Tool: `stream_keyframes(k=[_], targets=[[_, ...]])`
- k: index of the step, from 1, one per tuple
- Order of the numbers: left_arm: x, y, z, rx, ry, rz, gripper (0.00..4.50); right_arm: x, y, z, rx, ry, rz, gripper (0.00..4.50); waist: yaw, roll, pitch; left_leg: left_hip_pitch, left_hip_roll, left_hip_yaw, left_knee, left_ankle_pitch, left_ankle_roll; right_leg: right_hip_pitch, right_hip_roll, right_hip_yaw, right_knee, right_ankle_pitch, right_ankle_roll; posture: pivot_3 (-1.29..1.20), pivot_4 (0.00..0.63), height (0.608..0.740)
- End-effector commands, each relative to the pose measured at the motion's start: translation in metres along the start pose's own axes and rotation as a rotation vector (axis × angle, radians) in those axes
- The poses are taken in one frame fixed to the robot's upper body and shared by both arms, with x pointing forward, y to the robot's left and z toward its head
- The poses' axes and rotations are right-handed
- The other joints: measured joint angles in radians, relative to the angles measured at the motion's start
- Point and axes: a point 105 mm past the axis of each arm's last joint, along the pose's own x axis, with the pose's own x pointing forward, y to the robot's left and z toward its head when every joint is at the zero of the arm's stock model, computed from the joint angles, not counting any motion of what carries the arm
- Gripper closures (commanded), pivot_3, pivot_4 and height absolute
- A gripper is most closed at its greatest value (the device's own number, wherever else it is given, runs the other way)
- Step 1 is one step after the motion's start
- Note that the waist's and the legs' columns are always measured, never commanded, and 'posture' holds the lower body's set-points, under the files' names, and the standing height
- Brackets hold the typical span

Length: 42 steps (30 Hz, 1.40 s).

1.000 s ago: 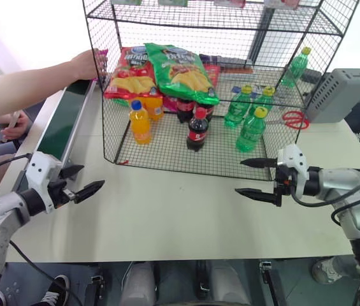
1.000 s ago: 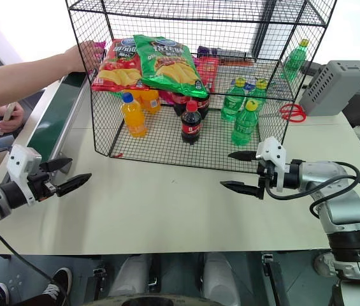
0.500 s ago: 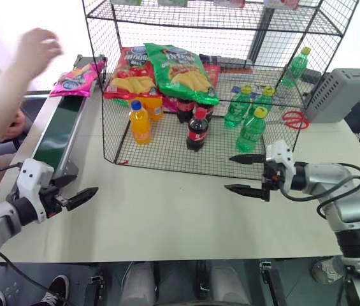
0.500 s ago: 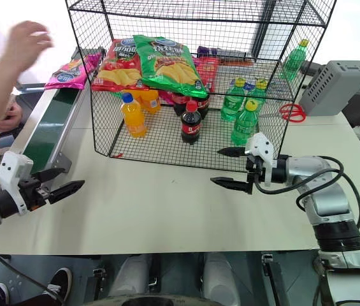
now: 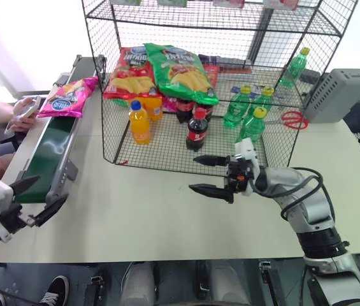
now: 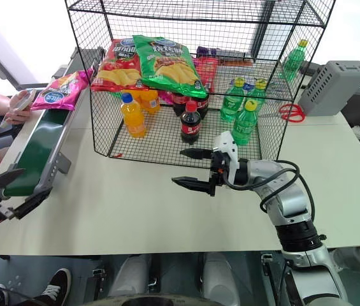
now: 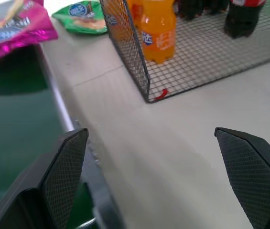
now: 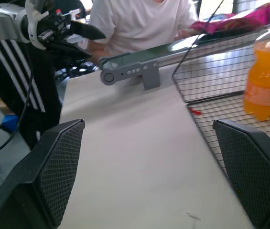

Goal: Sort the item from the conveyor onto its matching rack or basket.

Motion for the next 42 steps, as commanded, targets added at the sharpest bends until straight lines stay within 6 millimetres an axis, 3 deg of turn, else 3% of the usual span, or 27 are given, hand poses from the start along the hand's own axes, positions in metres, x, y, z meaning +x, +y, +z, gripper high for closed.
stream_keyframes(k=[1, 5, 14, 20, 42], targets=[[-0.017, 0.012, -0.003, 0.213, 0.060, 0.061, 0.00, 0.011, 0.013, 0.012, -0.022, -0.037, 0.072, 0.03, 0.002, 0.000, 0.000, 0.000, 0.000, 0.000, 0.000, 0.000, 0.000, 0.000, 0.000, 0.000, 0.000, 0.000, 0.000, 0.00, 0.150, 0.740], [-0.033, 0.030, -0.017, 0.549, 0.192, 0.125, 0.00, 0.021, 0.016, 0.016, -0.032, -0.068, 0.094, 0.03, -0.003, -0.001, 0.000, 0.000, 0.001, 0.000, 0.000, 0.000, 0.000, 0.000, 0.001, 0.000, 0.000, 0.000, -0.001, 0.00, 0.150, 0.740], [-0.052, 0.056, -0.038, 0.954, 0.321, 0.212, 0.00, 0.026, 0.015, 0.014, -0.042, -0.051, 0.118, 0.03, -0.003, -0.001, -0.001, -0.001, 0.001, 0.001, 0.000, 0.000, 0.000, -0.001, 0.000, -0.001, 0.000, 0.000, 0.000, 0.00, 0.150, 0.740], [-0.050, 0.055, -0.055, 0.978, 0.315, 0.218, 0.00, 0.030, 0.018, 0.017, -0.039, -0.060, 0.137, 0.03, -0.006, -0.001, -0.001, -0.001, 0.002, 0.002, -0.001, -0.001, 0.001, -0.002, -0.001, -0.001, 0.000, 0.000, 0.000, 0.00, 0.150, 0.740], [-0.029, 0.054, -0.060, 1.014, 0.251, 0.154, 0.00, 0.034, 0.022, 0.013, -0.050, -0.044, 0.129, 0.03, -0.023, -0.002, -0.001, -0.001, 0.002, 0.002, -0.001, -0.001, 0.001, -0.002, -0.002, -0.002, 0.001, 0.000, 0.000, 0.00, 0.150, 0.740]])
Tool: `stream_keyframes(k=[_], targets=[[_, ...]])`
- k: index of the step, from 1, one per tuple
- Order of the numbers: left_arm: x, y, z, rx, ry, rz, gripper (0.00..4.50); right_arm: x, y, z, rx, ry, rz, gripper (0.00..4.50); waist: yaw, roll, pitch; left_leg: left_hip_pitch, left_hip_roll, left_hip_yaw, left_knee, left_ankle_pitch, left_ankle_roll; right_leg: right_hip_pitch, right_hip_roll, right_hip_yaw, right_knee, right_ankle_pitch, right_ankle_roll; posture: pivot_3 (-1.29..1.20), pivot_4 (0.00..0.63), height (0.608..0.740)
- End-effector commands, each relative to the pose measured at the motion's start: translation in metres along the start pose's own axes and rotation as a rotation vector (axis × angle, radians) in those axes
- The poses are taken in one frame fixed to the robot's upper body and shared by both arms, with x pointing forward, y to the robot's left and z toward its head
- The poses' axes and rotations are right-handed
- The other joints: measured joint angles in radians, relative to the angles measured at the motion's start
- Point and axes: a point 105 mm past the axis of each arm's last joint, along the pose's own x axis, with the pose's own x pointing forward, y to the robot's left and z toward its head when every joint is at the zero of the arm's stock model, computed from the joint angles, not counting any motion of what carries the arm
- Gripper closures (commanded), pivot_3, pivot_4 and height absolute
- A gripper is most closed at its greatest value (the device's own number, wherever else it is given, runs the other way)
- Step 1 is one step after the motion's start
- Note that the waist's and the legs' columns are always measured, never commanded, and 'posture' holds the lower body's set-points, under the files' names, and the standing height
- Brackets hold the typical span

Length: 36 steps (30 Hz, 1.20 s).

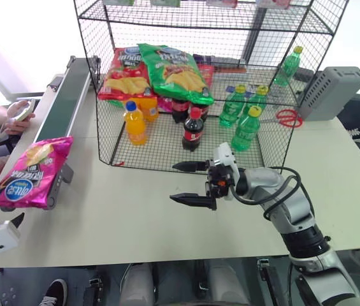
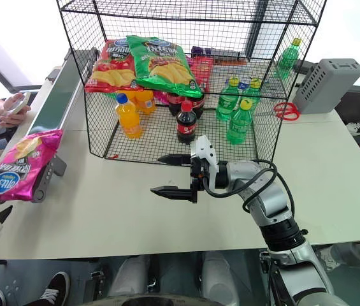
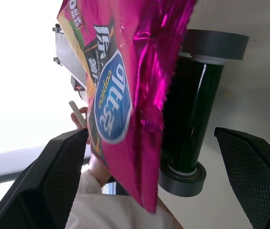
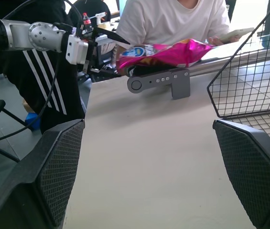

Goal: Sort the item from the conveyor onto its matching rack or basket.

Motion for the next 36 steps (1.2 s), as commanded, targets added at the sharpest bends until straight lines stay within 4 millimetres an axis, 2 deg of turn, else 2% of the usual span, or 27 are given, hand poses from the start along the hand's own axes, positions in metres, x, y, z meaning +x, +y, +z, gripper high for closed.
stream_keyframes(k=[1, 3, 6, 12, 16, 19, 21, 23, 24, 27, 28, 30, 32, 36], targets=[[0.002, 0.007, 0.000, 0.020, -0.014, 0.021, 0.00, 0.002, 0.005, 0.010, -0.049, -0.022, 0.016, 0.03, 0.000, 0.000, 0.000, 0.000, 0.000, 0.000, 0.000, 0.000, 0.000, 0.000, 0.000, 0.000, 0.000, 0.000, 0.000, 0.00, 0.150, 0.740], [0.003, 0.007, 0.002, 0.011, -0.029, 0.026, 0.00, 0.003, 0.006, 0.010, -0.049, -0.021, 0.019, 0.03, 0.000, 0.000, 0.000, 0.000, 0.000, 0.000, 0.000, 0.000, 0.000, 0.000, 0.000, 0.000, 0.000, 0.000, 0.000, 0.00, 0.150, 0.740], [0.007, 0.006, 0.006, -0.005, -0.056, 0.023, 1.35, 0.003, 0.005, 0.011, -0.050, -0.020, 0.020, 0.00, 0.000, 0.000, 0.000, 0.000, 0.000, 0.000, 0.000, 0.000, 0.000, 0.000, 0.000, 0.000, 0.000, 0.000, 0.000, 0.00, 0.150, 0.740], [0.010, 0.010, 0.013, -0.039, -0.102, 0.043, 4.46, 0.004, 0.006, 0.010, -0.045, -0.019, 0.026, 0.00, 0.000, 0.000, 0.000, 0.000, 0.000, 0.000, 0.000, 0.000, 0.000, 0.000, 0.000, 0.000, 0.000, 0.000, 0.000, 0.00, 0.150, 0.740], [0.009, 0.030, 0.019, -0.115, -0.138, 0.132, 4.46, 0.004, 0.004, 0.010, -0.060, -0.014, 0.015, 0.00, 0.000, 0.000, 0.000, 0.000, 0.000, 0.000, 0.000, 0.000, 0.000, 0.000, 0.000, 0.000, 0.000, 0.000, 0.000, 0.00, 0.150, 0.740], [0.007, 0.051, 0.033, -0.218, -0.211, 0.204, 4.46, 0.004, 0.003, 0.009, -0.059, -0.013, 0.014, 0.00, 0.001, -0.001, 0.000, 0.000, 0.000, 0.000, 0.000, 0.000, 0.000, 0.000, 0.000, 0.000, 0.000, 0.000, 0.000, 0.00, 0.150, 0.740], [0.004, 0.068, 0.043, -0.352, -0.271, 0.249, 4.46, 0.003, 0.004, 0.009, -0.060, -0.011, 0.014, 0.00, 0.000, -0.001, 0.000, 0.000, 0.000, 0.000, 0.000, 0.000, 0.000, 0.000, -0.001, 0.000, 0.000, 0.000, 0.000, 0.00, 0.150, 0.740], [0.000, 0.087, 0.063, -0.669, -0.402, 0.218, 4.46, -0.002, -0.001, 0.013, -0.059, -0.019, -0.001, 0.00, -0.001, -0.001, 0.000, 0.000, 0.000, -0.001, 0.000, 0.000, 0.000, 0.000, -0.001, 0.000, 0.000, 0.000, 0.000, 0.00, 0.150, 0.740], [-0.001, 0.091, 0.072, -0.774, -0.452, 0.177, 4.46, -0.004, -0.002, 0.015, -0.055, -0.024, -0.006, 0.00, -0.003, -0.001, 0.000, 0.000, 0.001, -0.001, 0.000, 0.000, 0.000, 0.001, -0.001, 0.000, 0.000, 0.000, 0.000, 0.00, 0.150, 0.740], [-0.011, 0.102, 0.115, -1.077, -0.644, -0.047, 4.46, -0.015, -0.006, 0.023, -0.038, -0.033, -0.002, 0.00, -0.002, -0.001, 0.000, 0.000, 0.001, -0.003, 0.000, 0.000, 0.000, 0.001, -0.001, 0.000, 0.001, 0.000, 0.000, 0.00, 0.150, 0.740], [-0.017, 0.100, 0.131, -1.208, -0.719, -0.165, 4.46, -0.019, -0.006, 0.027, -0.018, -0.043, 0.012, 0.00, -0.002, 0.000, 0.000, 0.001, 0.000, -0.003, 0.001, 0.000, 0.000, 0.001, -0.001, 0.000, 0.001, 0.000, 0.000, 0.00, 0.150, 0.740], [-0.026, 0.092, 0.153, -1.352, -0.792, -0.373, 4.46, -0.026, -0.004, 0.034, 0.035, -0.057, 0.041, 0.00, -0.003, 0.000, 0.000, 0.001, 0.000, -0.003, 0.001, 0.000, 0.000, 0.001, 0.000, 0.001, 0.001, 0.000, 0.000, 0.00, 0.150, 0.740], [-0.025, 0.081, 0.167, -1.416, -0.795, -0.521, 4.46, -0.030, 0.002, 0.037, 0.092, -0.050, 0.086, 0.00, -0.001, 0.001, 0.001, 0.002, -0.001, -0.002, 0.001, 0.000, 0.000, 0.002, 0.001, 0.001, 0.001, 0.000, 0.000, 0.00, 0.150, 0.740], [-0.026, 0.065, 0.195, -1.356, -0.856, -0.742, 4.46, -0.042, 0.020, 0.031, 0.248, 0.012, 0.194, 0.00, 0.003, 0.002, 0.001, 0.002, -0.001, -0.002, 0.000, 0.000, 0.000, 0.003, 0.003, 0.001, 0.001, -0.001, -0.001, 0.00, 0.150, 0.740]])
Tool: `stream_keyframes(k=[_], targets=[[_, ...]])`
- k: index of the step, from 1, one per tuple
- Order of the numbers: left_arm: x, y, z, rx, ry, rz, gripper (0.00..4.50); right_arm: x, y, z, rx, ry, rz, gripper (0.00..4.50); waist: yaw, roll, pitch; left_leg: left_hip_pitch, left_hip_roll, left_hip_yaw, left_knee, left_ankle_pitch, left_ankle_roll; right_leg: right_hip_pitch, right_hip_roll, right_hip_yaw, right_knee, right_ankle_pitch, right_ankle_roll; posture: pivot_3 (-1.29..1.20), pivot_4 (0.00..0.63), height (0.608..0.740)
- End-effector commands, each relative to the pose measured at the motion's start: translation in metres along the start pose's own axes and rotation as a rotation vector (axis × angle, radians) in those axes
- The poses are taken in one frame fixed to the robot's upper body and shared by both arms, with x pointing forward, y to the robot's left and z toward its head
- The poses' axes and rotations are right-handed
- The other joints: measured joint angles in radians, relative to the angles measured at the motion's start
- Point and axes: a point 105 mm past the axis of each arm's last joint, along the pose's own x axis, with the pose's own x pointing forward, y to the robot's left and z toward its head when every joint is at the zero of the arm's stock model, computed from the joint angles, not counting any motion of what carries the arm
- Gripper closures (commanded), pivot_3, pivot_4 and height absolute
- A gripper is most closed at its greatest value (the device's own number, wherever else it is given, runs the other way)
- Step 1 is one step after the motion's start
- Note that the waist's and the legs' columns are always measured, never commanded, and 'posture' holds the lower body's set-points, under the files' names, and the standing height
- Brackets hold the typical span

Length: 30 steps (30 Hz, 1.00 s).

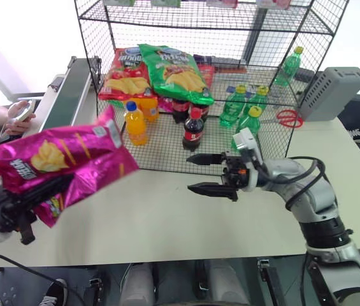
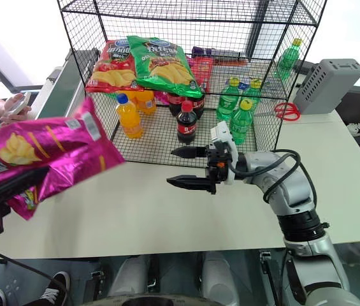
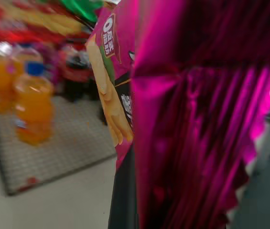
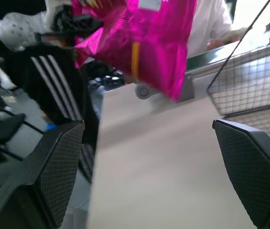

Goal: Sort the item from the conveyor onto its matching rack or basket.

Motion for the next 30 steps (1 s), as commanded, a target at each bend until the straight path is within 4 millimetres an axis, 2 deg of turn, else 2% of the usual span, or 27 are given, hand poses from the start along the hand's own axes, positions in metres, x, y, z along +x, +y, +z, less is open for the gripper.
stream_keyframes(k=[1, 5, 11, 18, 25, 28, 30], targets=[[0.017, -0.022, -0.002, -0.098, 0.022, -0.205, 4.46, -0.005, 0.022, 0.002, 0.071, 0.039, 0.129, 0.00, 0.004, 0.000, 0.000, 0.000, 0.000, 0.000, 0.000, 0.000, 0.000, 0.000, 0.000, 0.000, 0.000, 0.000, 0.000, 0.00, 0.150, 0.740], [0.030, -0.039, -0.004, -0.255, 0.001, -0.408, 4.46, -0.010, 0.022, 0.007, 0.164, 0.016, 0.163, 0.00, 0.001, 0.000, 0.000, 0.000, 0.000, 0.000, 0.000, 0.000, 0.000, 0.000, 0.000, 0.001, -0.001, 0.000, 0.000, 0.00, 0.150, 0.740], [0.054, -0.035, 0.007, -0.308, -0.073, -0.512, 4.46, -0.007, 0.029, 0.023, 0.263, -0.074, 0.242, 0.00, 0.002, 0.000, 0.000, 0.000, 0.000, 0.000, 0.000, 0.000, 0.000, 0.000, 0.001, 0.001, 0.000, 0.000, 0.000, 0.00, 0.150, 0.740], [0.070, -0.030, 0.008, -0.320, -0.103, -0.541, 4.46, 0.001, 0.044, 0.038, 0.290, -0.118, 0.326, 0.00, 0.001, 0.000, 0.000, -0.001, -0.001, -0.001, 0.000, 0.000, 0.000, 0.000, 0.000, 0.001, 0.000, 0.000, 0.000, 0.00, 0.150, 0.740], [0.079, -0.023, 0.003, -0.266, -0.112, -0.498, 4.46, 0.012, 0.048, 0.033, 0.305, -0.072, 0.338, 0.00, 0.002, 0.000, 0.000, -0.001, -0.001, -0.001, 0.000, 0.000, 0.000, 0.000, 0.000, 0.001, -0.001, 0.000, 0.001, 0.00, 0.150, 0.740], [0.080, -0.023, 0.001, -0.241, -0.114, -0.483, 4.50, 0.012, 0.046, 0.032, 0.320, -0.061, 0.327, 0.85, 0.002, 0.000, 0.000, -0.001, -0.001, -0.001, 0.000, 0.000, 0.000, 0.000, 0.000, 0.001, -0.001, 0.000, 0.001, 0.00, 0.150, 0.740], [0.080, -0.022, 0.000, -0.233, -0.115, -0.466, 4.50, 0.011, 0.043, 0.032, 0.326, -0.062, 0.316, 1.77, 0.002, 0.000, 0.000, -0.001, -0.001, -0.001, 0.000, 0.000, 0.000, 0.000, 0.000, 0.001, -0.001, 0.000, 0.001, 0.00, 0.150, 0.740]])
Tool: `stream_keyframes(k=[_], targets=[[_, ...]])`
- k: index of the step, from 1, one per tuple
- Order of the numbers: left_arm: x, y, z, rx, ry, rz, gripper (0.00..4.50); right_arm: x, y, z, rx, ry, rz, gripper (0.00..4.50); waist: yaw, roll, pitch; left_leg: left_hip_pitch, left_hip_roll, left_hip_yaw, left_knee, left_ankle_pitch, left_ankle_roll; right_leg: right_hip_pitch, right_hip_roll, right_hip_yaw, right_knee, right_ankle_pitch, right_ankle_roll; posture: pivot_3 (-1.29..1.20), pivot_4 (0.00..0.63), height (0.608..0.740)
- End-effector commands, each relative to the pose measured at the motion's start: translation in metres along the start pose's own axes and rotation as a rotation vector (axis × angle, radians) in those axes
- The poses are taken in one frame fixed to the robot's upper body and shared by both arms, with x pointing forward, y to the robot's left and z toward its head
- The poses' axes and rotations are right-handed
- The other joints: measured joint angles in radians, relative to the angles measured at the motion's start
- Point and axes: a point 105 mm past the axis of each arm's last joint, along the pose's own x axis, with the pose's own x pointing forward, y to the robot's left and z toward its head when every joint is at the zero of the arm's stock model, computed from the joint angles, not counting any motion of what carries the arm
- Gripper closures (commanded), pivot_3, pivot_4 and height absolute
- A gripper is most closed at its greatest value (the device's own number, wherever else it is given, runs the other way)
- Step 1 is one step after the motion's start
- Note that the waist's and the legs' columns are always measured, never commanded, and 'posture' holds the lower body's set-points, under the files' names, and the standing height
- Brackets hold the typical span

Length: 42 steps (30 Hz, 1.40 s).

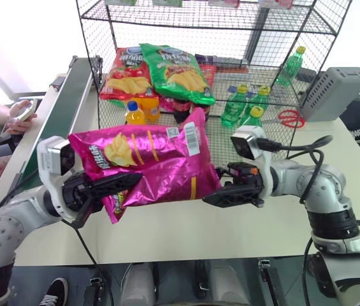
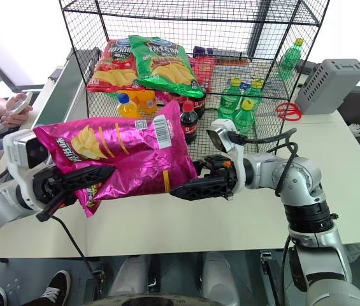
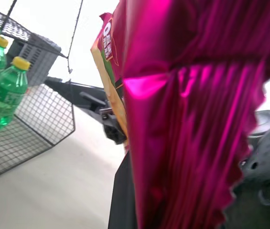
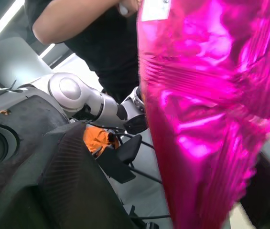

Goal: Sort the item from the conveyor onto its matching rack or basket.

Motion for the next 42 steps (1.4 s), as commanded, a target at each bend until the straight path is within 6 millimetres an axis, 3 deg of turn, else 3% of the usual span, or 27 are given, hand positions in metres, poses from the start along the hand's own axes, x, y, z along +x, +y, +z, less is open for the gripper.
stream_keyframes(k=[1, 5, 6, 8, 13, 16, 21, 25, 31, 34, 36, 39, 42], targets=[[0.001, -0.003, 0.002, 0.048, 0.006, 0.006, 4.50, 0.001, 0.005, 0.006, -0.037, 0.015, 0.012, 2.33, 0.000, 0.000, 0.000, 0.000, 0.000, 0.000, 0.000, 0.000, 0.000, 0.000, 0.000, 0.000, 0.000, 0.000, 0.000, 0.00, 0.150, 0.740], [-0.002, 0.001, 0.000, 0.042, 0.009, 0.040, 4.50, -0.002, -0.001, -0.001, -0.052, 0.041, -0.031, 4.22, 0.000, 0.000, 0.000, 0.000, 0.000, 0.000, 0.000, 0.000, 0.000, 0.000, 0.000, 0.000, 0.000, 0.000, 0.000, 0.00, 0.150, 0.740], [-0.003, 0.003, 0.000, 0.056, 0.015, 0.056, 4.23, -0.003, -0.003, -0.001, -0.057, 0.044, -0.044, 4.38, 0.000, 0.000, 0.000, 0.000, 0.000, 0.000, 0.000, 0.000, 0.000, 0.000, 0.000, 0.000, 0.000, 0.000, 0.000, 0.00, 0.150, 0.740], [-0.006, 0.004, -0.001, 0.042, 0.022, 0.071, 3.64, -0.006, -0.007, -0.002, -0.081, 0.053, -0.074, 4.38, 0.000, 0.000, 0.000, 0.000, 0.000, 0.000, 0.000, 0.000, 0.000, 0.000, 0.000, 0.000, 0.000, 0.000, 0.000, 0.00, 0.150, 0.740], [-0.016, 0.007, 0.004, 0.042, 0.011, 0.116, 1.24, -0.025, -0.010, 0.001, -0.186, 0.040, -0.174, 4.38, 0.000, 0.000, 0.000, 0.000, 0.000, 0.000, 0.000, 0.000, 0.000, 0.000, 0.000, 0.000, 0.000, 0.000, 0.000, 0.00, 0.150, 0.740], [-0.023, 0.011, 0.004, 0.132, 0.027, 0.177, 0.08, -0.040, -0.004, 0.003, -0.261, 0.027, -0.249, 4.38, 0.004, 0.000, 0.000, -0.001, 0.000, 0.000, 0.000, 0.000, 0.000, 0.000, 0.000, 0.000, -0.001, 0.000, 0.000, 0.00, 0.150, 0.740], [-0.028, 0.019, 0.002, 0.172, 0.031, 0.247, 0.00, -0.068, 0.014, 0.018, -0.409, -0.007, -0.444, 4.38, 0.016, 0.000, 0.000, -0.001, -0.001, 0.000, 0.000, 0.000, 0.000, -0.001, -0.001, 0.000, -0.002, 0.000, 0.000, 0.00, 0.150, 0.740], [-0.028, 0.035, 0.007, 0.258, 0.014, 0.303, 0.00, -0.101, 0.023, 0.057, -0.738, -0.099, -0.692, 4.38, 0.022, 0.000, 0.000, -0.001, 0.000, 0.000, 0.000, 0.000, 0.000, -0.001, 0.000, 0.000, -0.002, 0.000, 0.000, 0.00, 0.150, 0.740], [-0.016, 0.050, 0.012, 0.285, 0.006, 0.273, 0.00, -0.126, 0.041, 0.073, -0.898, -0.116, -0.848, 4.38, 0.024, 0.000, 0.000, -0.002, -0.001, 0.001, 0.000, 0.000, 0.000, 0.000, -0.001, 0.000, -0.003, 0.000, 0.000, 0.00, 0.150, 0.740], [-0.007, 0.060, 0.016, 0.331, 0.022, 0.257, 0.00, -0.139, 0.048, 0.092, -1.019, -0.100, -0.947, 4.38, 0.021, 0.000, 0.000, -0.002, -0.001, 0.001, 0.000, 0.000, 0.000, -0.001, -0.001, 0.000, -0.002, 0.000, 0.001, 0.00, 0.150, 0.740], [-0.002, 0.062, 0.017, 0.350, 0.032, 0.244, 0.00, -0.140, 0.045, 0.102, -1.119, -0.061, -1.006, 4.38, 0.019, 0.000, 0.000, -0.001, -0.001, 0.001, 0.000, 0.000, 0.000, -0.001, 0.000, 0.000, -0.002, 0.000, 0.001, 0.00, 0.150, 0.740], [-0.001, 0.066, 0.018, 0.363, 0.042, 0.246, 0.00, -0.135, 0.030, 0.095, -1.215, 0.110, -1.037, 4.38, 0.017, 0.000, 0.000, -0.001, 0.000, 0.001, 0.000, 0.000, 0.000, -0.001, 0.000, 0.000, -0.002, 0.000, 0.001, 0.00, 0.150, 0.740], [0.001, 0.066, 0.014, 0.370, 0.068, 0.236, 0.00, -0.138, 0.022, 0.109, -1.400, 0.188, -1.127, 4.38, 0.014, 0.001, 0.000, -0.001, 0.000, 0.001, 0.000, 0.000, 0.000, -0.001, 0.000, 0.000, -0.002, 0.000, 0.001, 0.00, 0.150, 0.740]])
